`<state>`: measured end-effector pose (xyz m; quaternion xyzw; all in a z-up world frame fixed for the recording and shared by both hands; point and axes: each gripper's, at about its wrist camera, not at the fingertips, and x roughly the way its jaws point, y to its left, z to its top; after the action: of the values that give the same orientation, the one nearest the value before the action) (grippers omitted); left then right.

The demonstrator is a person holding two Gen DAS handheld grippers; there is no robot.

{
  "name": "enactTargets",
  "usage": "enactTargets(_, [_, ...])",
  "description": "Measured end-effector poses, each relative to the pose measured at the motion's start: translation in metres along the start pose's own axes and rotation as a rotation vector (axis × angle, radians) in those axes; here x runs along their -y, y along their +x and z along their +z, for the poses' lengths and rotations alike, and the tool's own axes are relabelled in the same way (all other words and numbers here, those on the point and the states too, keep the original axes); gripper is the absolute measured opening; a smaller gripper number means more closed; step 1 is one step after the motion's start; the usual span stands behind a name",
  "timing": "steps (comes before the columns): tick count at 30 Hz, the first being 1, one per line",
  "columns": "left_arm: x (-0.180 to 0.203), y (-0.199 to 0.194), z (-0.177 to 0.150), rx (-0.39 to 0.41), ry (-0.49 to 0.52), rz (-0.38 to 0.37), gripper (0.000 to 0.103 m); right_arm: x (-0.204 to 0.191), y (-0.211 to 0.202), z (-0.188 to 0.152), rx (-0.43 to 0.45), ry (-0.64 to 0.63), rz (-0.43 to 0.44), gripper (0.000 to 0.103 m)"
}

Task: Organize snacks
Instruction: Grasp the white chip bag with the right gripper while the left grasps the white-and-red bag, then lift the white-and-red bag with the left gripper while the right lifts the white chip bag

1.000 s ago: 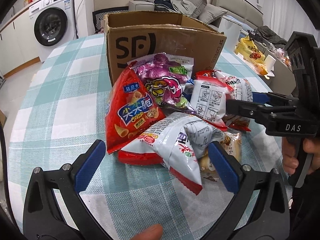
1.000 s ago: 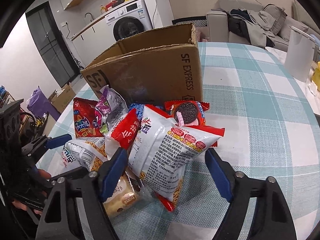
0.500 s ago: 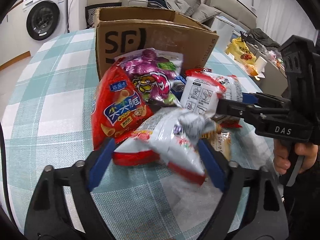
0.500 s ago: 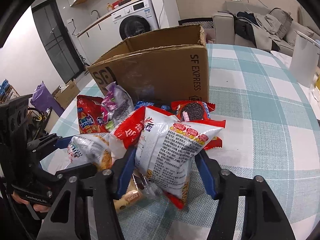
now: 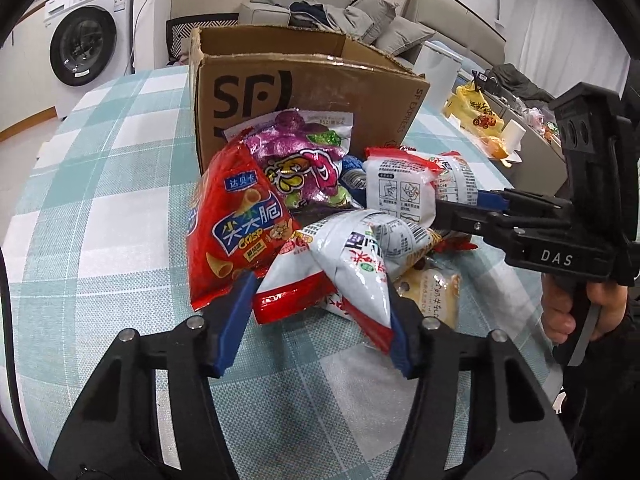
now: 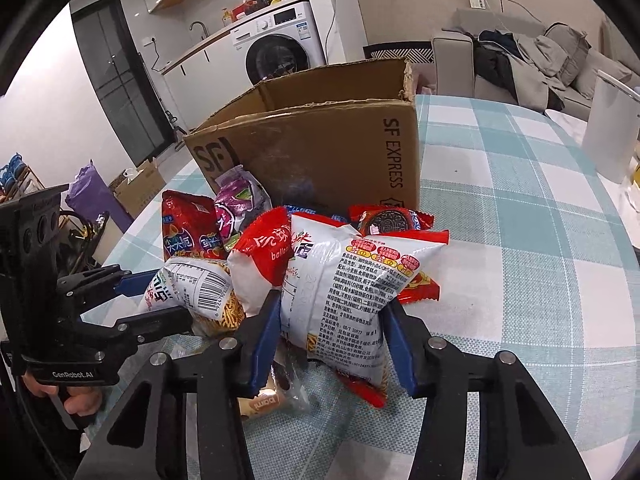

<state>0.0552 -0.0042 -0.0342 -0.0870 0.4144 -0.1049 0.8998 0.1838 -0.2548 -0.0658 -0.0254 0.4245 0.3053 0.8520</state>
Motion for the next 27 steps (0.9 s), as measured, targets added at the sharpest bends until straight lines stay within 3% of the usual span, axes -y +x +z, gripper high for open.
enactTargets(27, [-0.006, -0.025, 0.003, 0.036, -0.042, -0.111, 0.051, 0.008, -0.024, 0.007, 0.072, 0.030, 0.014, 0.048])
